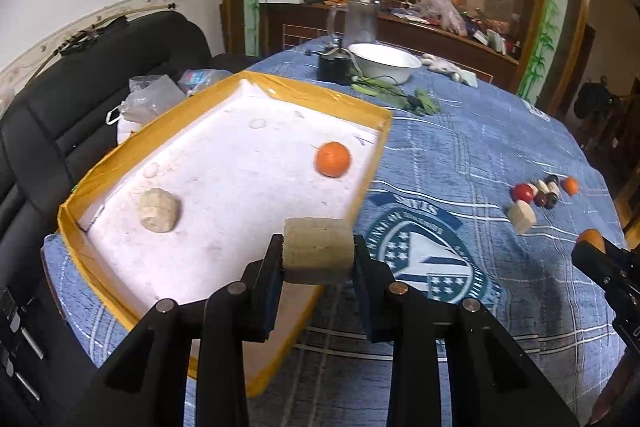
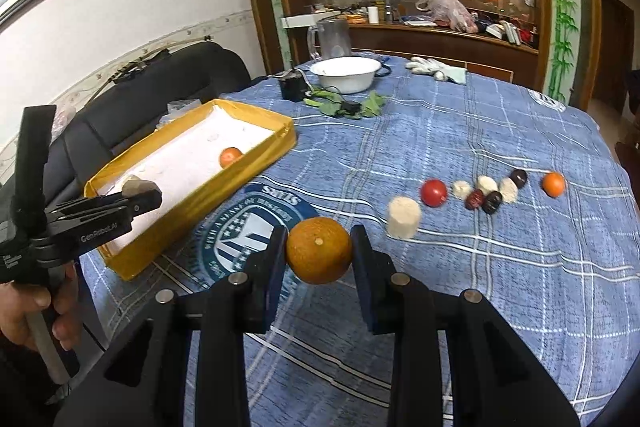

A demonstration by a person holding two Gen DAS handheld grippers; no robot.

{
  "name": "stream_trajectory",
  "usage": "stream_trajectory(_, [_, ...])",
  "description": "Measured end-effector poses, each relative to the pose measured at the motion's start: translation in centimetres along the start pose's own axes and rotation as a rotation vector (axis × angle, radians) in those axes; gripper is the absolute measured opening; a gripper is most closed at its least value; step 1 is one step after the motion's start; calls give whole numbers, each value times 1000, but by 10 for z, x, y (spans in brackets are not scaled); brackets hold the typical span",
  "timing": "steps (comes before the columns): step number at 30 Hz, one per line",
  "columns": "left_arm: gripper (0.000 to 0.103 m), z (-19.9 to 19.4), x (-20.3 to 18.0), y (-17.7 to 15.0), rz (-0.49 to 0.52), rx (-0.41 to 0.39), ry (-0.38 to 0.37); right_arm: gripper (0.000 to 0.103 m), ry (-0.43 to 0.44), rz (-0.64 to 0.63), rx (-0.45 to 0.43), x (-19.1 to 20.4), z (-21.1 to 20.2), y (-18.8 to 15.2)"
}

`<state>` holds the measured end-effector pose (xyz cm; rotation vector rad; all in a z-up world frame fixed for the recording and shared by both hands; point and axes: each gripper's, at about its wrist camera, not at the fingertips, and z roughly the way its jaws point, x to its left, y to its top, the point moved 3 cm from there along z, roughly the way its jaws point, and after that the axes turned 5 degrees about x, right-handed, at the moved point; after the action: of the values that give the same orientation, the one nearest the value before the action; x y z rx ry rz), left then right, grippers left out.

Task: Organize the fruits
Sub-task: 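Carry the held bun and orange over to the foam tray, then lower bun and orange into the tray and open both tools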

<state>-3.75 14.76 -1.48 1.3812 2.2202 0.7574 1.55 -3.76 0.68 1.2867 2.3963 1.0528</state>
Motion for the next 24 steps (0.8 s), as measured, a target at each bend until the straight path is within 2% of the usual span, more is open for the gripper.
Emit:
stream_trajectory(14, [31,9,65,24,-97,-18,113,34,94,-94,-9,59,29,43])
stream_trajectory(24, [31,31,87,52,-85,-2,181,34,144,-126,3,93,77,88])
